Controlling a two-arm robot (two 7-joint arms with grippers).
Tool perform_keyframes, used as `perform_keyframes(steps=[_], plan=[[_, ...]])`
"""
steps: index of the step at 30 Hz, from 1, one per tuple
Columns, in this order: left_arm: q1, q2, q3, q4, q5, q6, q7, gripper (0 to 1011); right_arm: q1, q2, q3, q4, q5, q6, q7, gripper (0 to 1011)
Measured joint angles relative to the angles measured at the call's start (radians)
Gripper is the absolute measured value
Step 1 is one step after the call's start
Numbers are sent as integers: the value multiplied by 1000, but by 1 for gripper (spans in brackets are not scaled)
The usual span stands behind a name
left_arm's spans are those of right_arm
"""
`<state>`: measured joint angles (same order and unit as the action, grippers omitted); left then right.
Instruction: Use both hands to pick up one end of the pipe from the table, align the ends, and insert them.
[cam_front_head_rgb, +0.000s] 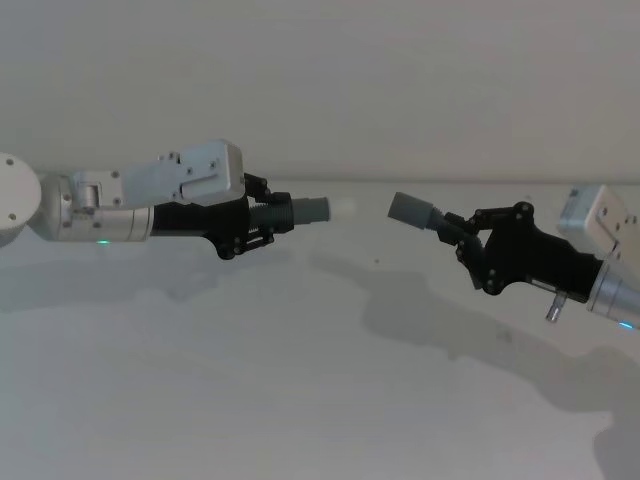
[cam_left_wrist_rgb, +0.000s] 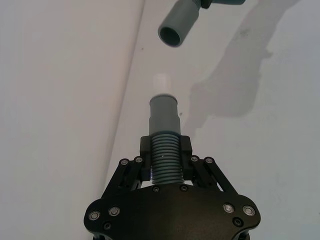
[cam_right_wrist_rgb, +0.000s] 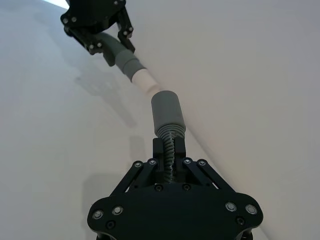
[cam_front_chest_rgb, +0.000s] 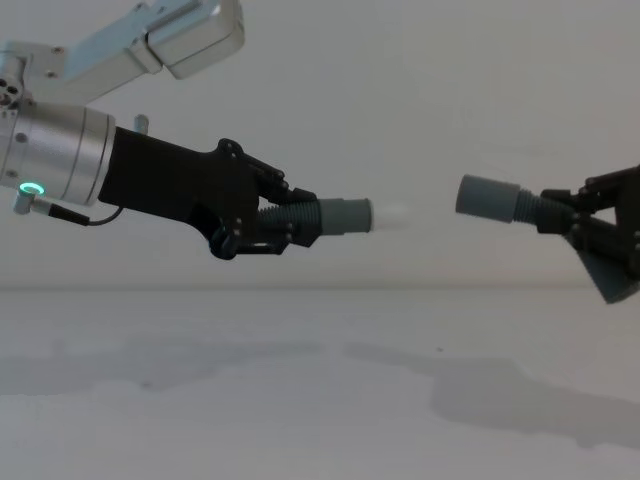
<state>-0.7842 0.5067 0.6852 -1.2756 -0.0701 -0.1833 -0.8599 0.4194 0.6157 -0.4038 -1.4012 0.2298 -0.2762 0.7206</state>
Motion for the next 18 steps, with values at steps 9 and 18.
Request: perform_keyframes(steps=[9, 18], plan=[[-1, 1, 0, 1, 0, -1, -1, 314, 11, -6, -29, -1, -50, 8, -29, 103], [-1, 1, 0, 1, 0, -2, -1, 314, 22, -20, -45, -2, -67, 12, -49, 104]])
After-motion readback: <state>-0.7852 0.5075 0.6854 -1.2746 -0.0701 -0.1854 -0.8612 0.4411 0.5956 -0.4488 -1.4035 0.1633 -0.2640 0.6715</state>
